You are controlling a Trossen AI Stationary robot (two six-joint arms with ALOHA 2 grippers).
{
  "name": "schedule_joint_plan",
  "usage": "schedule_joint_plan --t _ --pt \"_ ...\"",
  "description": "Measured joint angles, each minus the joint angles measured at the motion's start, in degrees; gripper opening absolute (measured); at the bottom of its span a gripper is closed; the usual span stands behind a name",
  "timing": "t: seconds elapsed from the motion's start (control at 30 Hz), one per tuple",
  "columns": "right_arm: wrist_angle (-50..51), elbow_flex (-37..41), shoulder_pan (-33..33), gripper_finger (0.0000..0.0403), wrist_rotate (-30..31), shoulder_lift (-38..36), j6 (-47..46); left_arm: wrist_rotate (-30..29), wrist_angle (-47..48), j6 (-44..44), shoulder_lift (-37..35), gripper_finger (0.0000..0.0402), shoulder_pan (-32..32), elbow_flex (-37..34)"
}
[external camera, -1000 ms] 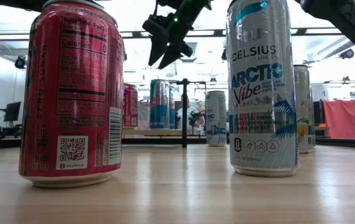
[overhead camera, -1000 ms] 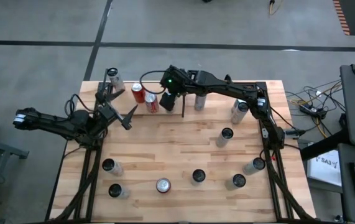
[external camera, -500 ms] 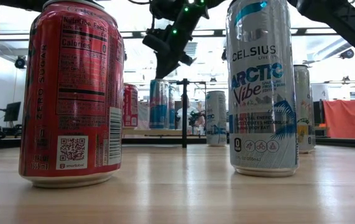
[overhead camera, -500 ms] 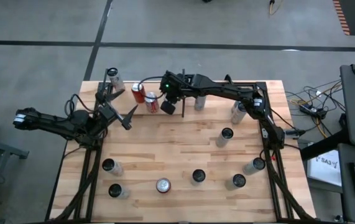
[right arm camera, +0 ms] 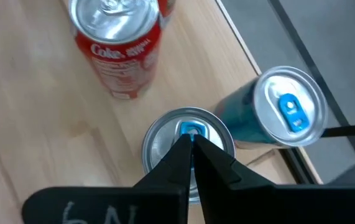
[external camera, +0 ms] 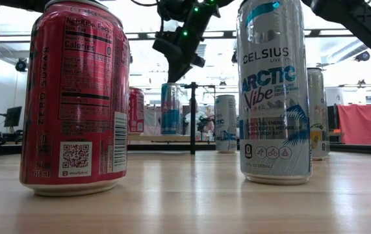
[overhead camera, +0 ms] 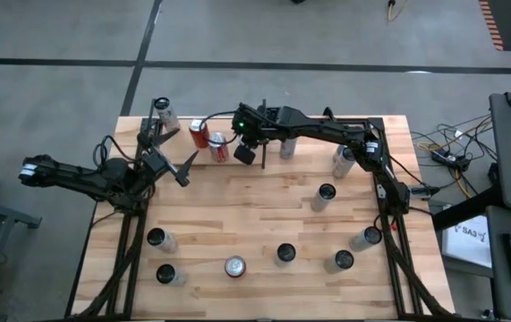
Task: Place canned beverage on shelf
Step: Put the bottom blue and silver soda can on the shelf aligned with the other blue and silver soda can
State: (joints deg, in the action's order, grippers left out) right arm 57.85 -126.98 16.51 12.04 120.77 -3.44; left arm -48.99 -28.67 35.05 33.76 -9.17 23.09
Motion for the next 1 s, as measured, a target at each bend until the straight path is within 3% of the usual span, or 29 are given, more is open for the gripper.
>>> schedule_joint_plan --t 0.3,1.0 --pt "-0.54 0.13 0.00 0.0009 3.39 0.00 0.48 0.00 0.00 0.04 0.00 0.0361 0.00 0.00" --pt "-3.33 0.20 1.71 0.0009 4.54 0.13 2.07 0.00 0.00 0.50 0.00 0.0361 0.00 0.00"
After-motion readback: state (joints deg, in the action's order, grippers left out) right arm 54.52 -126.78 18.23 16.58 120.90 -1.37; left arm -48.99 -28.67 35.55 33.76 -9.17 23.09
